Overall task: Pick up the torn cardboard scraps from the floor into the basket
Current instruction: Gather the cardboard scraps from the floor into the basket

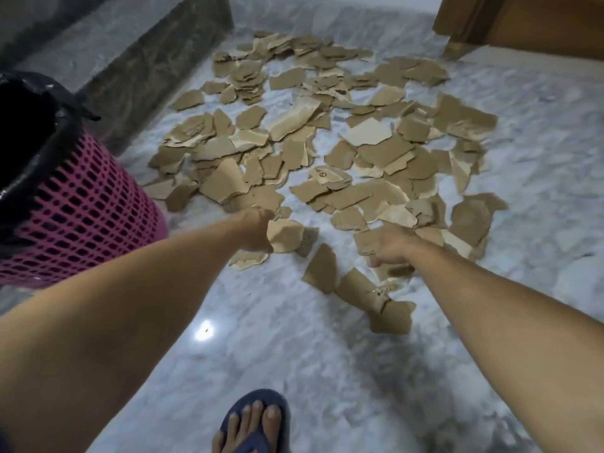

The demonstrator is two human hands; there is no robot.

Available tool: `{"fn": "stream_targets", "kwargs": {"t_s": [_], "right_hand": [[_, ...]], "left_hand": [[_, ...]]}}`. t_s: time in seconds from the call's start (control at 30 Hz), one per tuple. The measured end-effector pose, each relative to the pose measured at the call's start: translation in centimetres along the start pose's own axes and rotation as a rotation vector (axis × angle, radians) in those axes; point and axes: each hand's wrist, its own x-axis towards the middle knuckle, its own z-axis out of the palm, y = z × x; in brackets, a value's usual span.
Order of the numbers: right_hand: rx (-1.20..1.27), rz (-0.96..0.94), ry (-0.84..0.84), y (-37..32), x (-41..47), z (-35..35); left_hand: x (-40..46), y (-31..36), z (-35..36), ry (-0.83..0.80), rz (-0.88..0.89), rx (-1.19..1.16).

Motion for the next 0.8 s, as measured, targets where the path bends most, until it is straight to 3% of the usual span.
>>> {"fn": "stream_targets", "kwargs": {"t_s": [0.17,0.3,0.4,0.47,0.53,0.6,0.67,0.7,0.8], "right_hand": [[0.09,0.096,0.226,1.6,3.4,2.3],[0.338,0.415,0.239,1.7,5.8,2.7],[0.456,0.504,0.301,1.4,6.7,3.2],[0.479,0.514,0.327,1.2,7.1,3.8],[0.546,0.499,0.328,0.7,7.3,4.2],[0.646,0.483,0.309,0.1,7.4,3.8],[0.622,0.424,0.261,-0.4,7.5,3.0],[0.59,0.398,0.242,-0.8,7.4,2.6],[0.512,0.33,0.224,-2.2,6.8,0.6]], "left_hand": [[4.0,0.1,3.4,0.033,-0.057,-0.007],[7.6,0.0,6.0,0.014,-0.378,-0.18],[10.1,-0.6,7.7,-0.039,-0.655,-0.249],[10.1,0.0,7.9,-0.044,-0.731,-0.347],[9.9,0.8,8.0,0.017,-0.74,-0.482],[9.4,-0.2,8.0,-0.043,-0.639,-0.6],[9.5,-0.4,7.7,0.001,-0.757,-0.498],[10.4,-0.6,7.8,0.065,-0.726,-0.522],[9.3,-1.3,6.8,0.001,-0.567,-0.649]]}}
